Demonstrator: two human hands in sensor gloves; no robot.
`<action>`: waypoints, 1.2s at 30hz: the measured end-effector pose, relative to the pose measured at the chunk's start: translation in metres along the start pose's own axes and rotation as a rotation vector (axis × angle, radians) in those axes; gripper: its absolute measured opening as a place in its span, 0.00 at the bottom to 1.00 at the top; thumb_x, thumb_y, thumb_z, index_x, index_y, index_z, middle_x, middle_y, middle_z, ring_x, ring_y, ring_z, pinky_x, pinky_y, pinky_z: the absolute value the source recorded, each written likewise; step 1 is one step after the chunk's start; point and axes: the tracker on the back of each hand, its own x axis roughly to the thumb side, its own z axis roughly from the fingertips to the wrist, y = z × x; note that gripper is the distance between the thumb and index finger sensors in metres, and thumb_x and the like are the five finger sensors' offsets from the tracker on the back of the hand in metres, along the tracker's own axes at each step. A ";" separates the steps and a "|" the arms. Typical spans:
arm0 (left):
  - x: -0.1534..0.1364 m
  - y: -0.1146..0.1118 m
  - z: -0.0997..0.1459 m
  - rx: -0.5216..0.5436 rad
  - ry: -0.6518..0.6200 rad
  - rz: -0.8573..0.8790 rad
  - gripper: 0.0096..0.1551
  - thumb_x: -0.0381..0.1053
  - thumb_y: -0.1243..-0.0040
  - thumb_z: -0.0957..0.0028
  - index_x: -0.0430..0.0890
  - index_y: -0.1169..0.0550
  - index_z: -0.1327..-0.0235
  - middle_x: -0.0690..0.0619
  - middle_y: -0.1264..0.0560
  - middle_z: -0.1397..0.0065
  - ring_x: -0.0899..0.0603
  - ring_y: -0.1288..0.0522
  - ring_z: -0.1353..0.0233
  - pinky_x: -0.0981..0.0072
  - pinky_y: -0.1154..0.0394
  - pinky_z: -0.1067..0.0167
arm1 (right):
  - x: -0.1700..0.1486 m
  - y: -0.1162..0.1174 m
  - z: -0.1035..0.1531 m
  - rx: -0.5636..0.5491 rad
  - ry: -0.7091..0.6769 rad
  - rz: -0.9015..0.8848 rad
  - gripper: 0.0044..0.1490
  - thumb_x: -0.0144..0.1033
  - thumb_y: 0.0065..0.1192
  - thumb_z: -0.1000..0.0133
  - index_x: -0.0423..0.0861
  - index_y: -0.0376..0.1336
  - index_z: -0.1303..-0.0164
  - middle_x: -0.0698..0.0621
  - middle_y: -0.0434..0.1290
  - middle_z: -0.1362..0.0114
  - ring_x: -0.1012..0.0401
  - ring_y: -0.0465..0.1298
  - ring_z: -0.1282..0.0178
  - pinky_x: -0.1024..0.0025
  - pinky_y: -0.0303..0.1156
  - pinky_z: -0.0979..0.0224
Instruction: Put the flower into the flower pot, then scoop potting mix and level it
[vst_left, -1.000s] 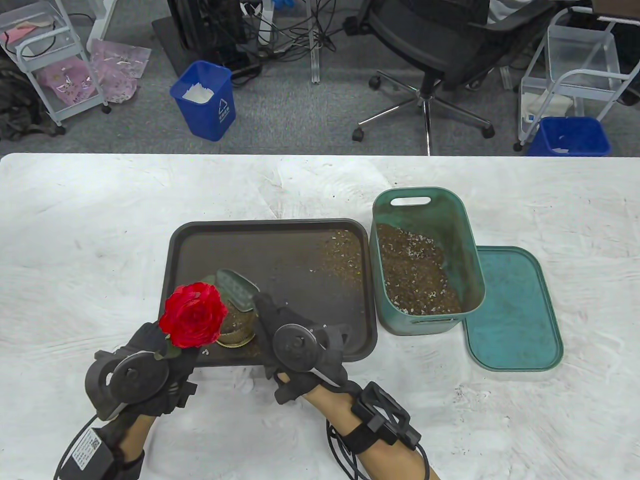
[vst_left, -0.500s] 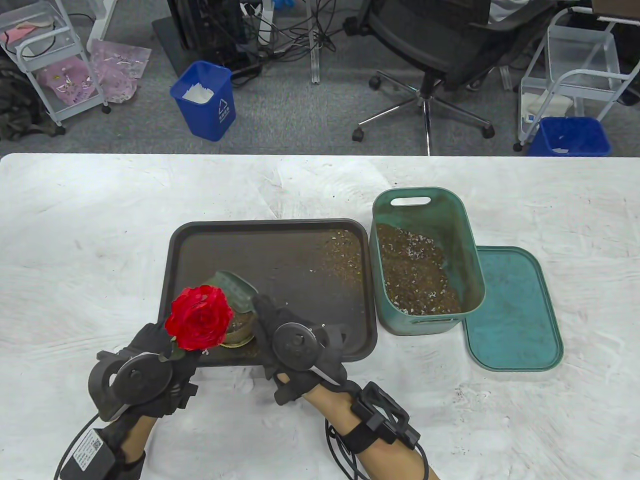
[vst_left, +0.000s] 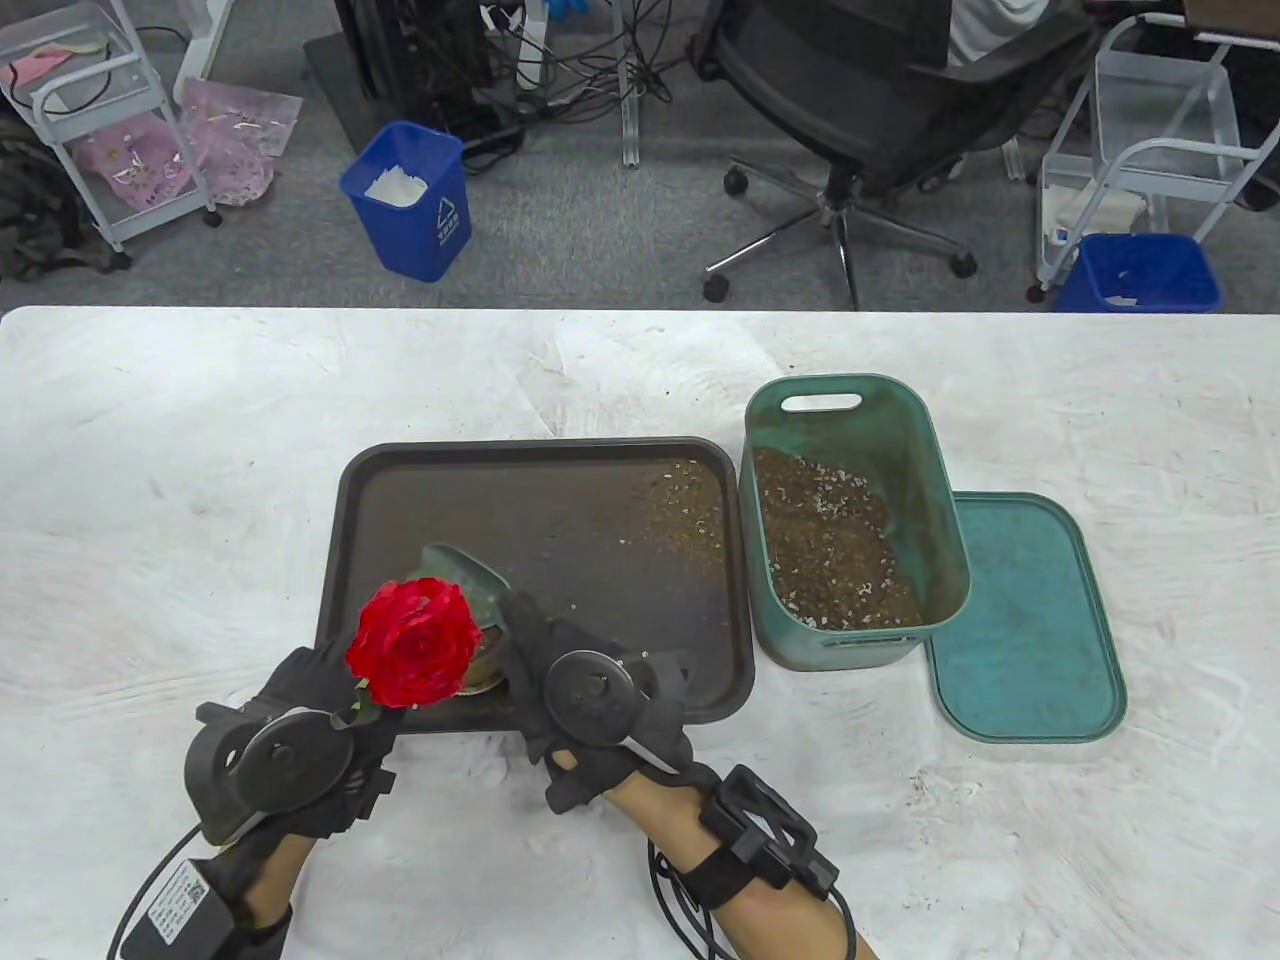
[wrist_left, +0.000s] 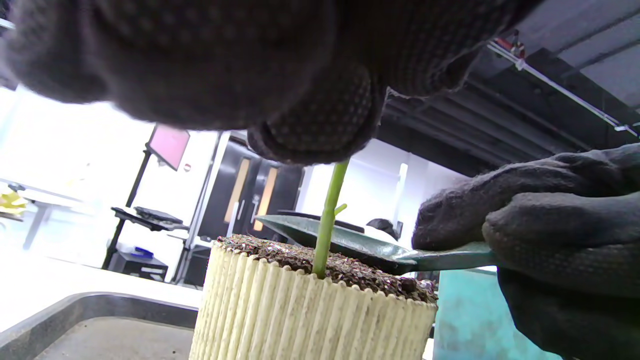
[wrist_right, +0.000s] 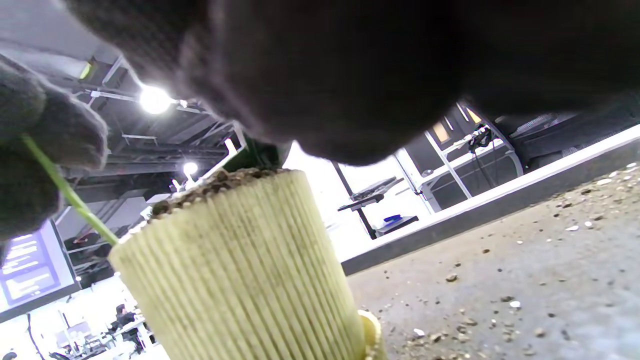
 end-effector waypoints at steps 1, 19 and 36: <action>0.000 0.000 0.000 0.000 0.000 0.000 0.24 0.59 0.39 0.56 0.48 0.14 0.55 0.52 0.12 0.63 0.50 0.14 0.77 0.57 0.15 0.66 | 0.001 0.002 0.000 0.021 -0.017 0.003 0.33 0.47 0.61 0.51 0.47 0.65 0.36 0.52 0.82 0.68 0.60 0.84 0.82 0.62 0.83 0.80; 0.001 0.000 0.000 -0.008 -0.002 -0.010 0.24 0.59 0.39 0.56 0.48 0.14 0.54 0.52 0.13 0.63 0.50 0.14 0.76 0.57 0.15 0.66 | 0.012 0.003 0.002 0.046 -0.082 0.023 0.33 0.47 0.60 0.51 0.48 0.65 0.36 0.52 0.83 0.68 0.60 0.84 0.81 0.61 0.83 0.79; 0.003 -0.001 0.000 -0.021 -0.011 -0.022 0.24 0.59 0.40 0.55 0.48 0.14 0.53 0.52 0.13 0.61 0.49 0.14 0.75 0.56 0.15 0.65 | 0.008 0.007 0.002 0.057 -0.071 0.004 0.34 0.48 0.60 0.51 0.48 0.64 0.35 0.51 0.83 0.67 0.59 0.84 0.80 0.60 0.84 0.79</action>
